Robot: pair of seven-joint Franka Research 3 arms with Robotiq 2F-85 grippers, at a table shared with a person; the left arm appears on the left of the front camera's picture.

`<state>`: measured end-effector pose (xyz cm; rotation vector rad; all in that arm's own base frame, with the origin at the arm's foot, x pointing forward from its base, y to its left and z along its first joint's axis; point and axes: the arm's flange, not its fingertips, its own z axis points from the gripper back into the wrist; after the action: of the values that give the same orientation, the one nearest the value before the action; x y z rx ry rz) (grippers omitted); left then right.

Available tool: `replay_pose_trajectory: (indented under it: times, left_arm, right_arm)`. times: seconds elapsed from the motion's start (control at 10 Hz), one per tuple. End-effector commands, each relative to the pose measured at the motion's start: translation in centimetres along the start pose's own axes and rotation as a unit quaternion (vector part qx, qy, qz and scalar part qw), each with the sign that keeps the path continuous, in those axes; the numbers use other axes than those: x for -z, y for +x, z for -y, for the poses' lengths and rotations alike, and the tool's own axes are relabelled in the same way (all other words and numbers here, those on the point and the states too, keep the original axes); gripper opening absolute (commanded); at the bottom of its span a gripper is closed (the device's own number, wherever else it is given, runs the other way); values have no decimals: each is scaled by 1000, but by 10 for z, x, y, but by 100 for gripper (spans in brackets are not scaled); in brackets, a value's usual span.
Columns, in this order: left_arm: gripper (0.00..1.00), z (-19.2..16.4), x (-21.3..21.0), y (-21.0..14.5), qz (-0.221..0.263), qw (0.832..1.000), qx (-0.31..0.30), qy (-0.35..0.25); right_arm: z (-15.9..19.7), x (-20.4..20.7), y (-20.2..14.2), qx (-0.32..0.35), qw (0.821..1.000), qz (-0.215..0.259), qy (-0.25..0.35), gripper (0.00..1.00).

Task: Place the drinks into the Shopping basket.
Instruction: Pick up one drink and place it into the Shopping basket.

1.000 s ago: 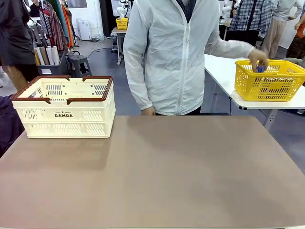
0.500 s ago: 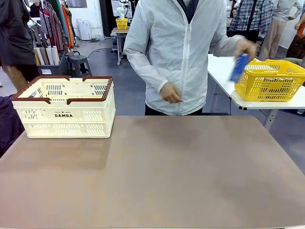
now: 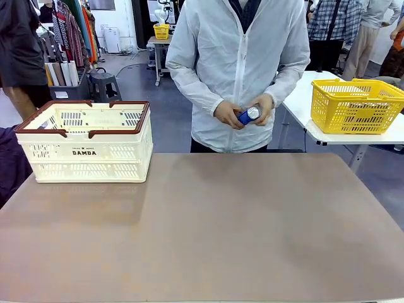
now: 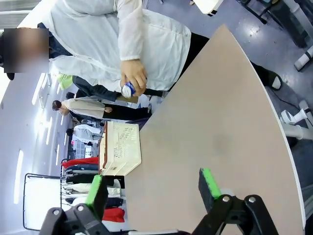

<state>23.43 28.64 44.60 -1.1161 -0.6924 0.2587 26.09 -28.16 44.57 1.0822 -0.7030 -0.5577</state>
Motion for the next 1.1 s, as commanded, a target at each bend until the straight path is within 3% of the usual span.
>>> replay_pose_trajectory:
  times: [0.0,1.0]
  left_arm:
    - [100,-3,-1,2,6,1000,12,-10]
    - [100,-3,-1,2,6,1000,12,-10]
  right_arm:
    - [-2,1,5,-6,1000,5,11,100]
    - [-2,1,5,-6,1000,5,11,100]
